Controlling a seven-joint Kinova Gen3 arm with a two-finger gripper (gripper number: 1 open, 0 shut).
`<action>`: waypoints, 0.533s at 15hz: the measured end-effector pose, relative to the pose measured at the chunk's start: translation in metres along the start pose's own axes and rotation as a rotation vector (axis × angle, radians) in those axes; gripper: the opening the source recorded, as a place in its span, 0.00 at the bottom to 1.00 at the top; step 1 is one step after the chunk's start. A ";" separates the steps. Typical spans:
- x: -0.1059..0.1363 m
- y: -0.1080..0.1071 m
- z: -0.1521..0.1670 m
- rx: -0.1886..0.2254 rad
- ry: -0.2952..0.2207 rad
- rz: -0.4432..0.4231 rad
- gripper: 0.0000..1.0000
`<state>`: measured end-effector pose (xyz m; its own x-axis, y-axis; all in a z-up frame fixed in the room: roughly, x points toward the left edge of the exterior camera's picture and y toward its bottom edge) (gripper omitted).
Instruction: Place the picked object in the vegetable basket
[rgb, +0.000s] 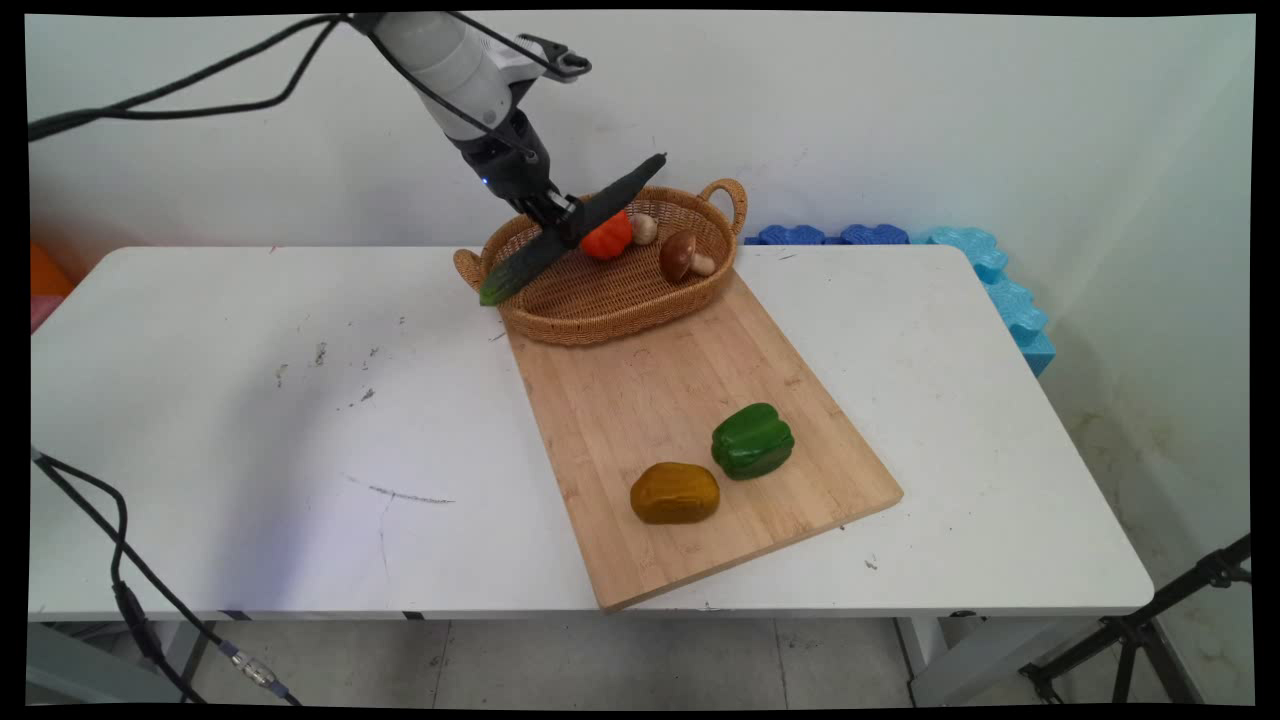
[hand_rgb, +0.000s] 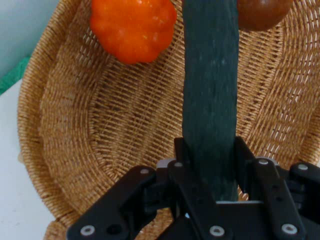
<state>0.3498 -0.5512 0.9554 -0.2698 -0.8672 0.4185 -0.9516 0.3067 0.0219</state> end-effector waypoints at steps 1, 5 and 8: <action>0.000 0.000 0.004 -0.002 0.000 -0.002 0.00; 0.001 0.000 0.012 -0.009 0.002 -0.008 1.00; 0.002 0.004 0.016 -0.020 0.008 -0.008 1.00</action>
<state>0.3436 -0.5580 0.9418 -0.2612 -0.8664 0.4256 -0.9505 0.3077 0.0432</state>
